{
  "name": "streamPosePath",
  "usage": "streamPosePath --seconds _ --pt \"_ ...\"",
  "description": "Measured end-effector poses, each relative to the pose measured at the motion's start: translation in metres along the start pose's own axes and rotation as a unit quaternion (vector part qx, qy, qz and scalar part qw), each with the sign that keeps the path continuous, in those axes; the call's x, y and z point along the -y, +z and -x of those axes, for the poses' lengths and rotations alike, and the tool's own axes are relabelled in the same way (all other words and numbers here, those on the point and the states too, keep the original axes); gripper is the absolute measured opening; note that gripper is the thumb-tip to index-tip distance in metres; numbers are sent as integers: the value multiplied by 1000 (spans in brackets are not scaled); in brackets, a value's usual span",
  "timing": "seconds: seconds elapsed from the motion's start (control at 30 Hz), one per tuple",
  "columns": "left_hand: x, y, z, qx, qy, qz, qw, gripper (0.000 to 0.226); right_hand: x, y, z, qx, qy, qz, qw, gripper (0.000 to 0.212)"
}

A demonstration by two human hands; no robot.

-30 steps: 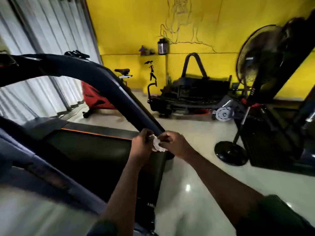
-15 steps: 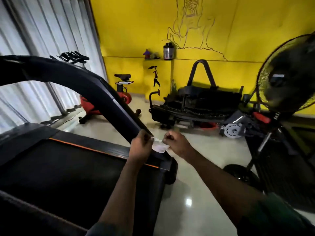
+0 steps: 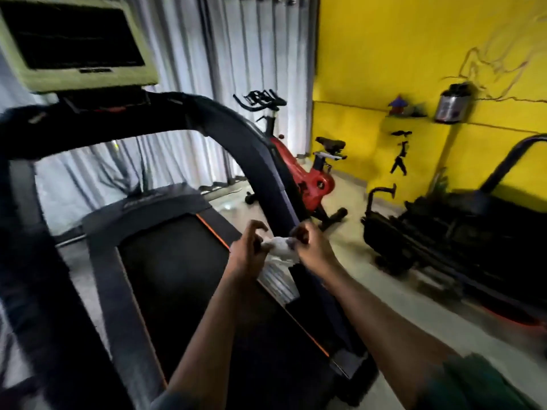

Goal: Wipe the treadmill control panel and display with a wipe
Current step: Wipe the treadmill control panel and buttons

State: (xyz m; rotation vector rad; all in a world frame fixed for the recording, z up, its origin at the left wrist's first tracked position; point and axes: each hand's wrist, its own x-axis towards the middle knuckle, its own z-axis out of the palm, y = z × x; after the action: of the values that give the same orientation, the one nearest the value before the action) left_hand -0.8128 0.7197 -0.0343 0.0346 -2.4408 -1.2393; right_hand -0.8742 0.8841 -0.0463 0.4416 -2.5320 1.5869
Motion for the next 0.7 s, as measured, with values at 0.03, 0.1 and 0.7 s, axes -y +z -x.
streamPosePath --seconds 0.03,0.1,0.7 --pt "4 -7 -5 -12 1 -13 1000 30 3 7 -13 20 -11 -15 1000 17" --pt "14 -25 -13 -27 -15 -25 999 35 10 29 -39 62 -33 -32 997 15" --pt "145 -162 -169 -180 -140 -70 971 9 122 252 -257 322 -7 -74 944 9"
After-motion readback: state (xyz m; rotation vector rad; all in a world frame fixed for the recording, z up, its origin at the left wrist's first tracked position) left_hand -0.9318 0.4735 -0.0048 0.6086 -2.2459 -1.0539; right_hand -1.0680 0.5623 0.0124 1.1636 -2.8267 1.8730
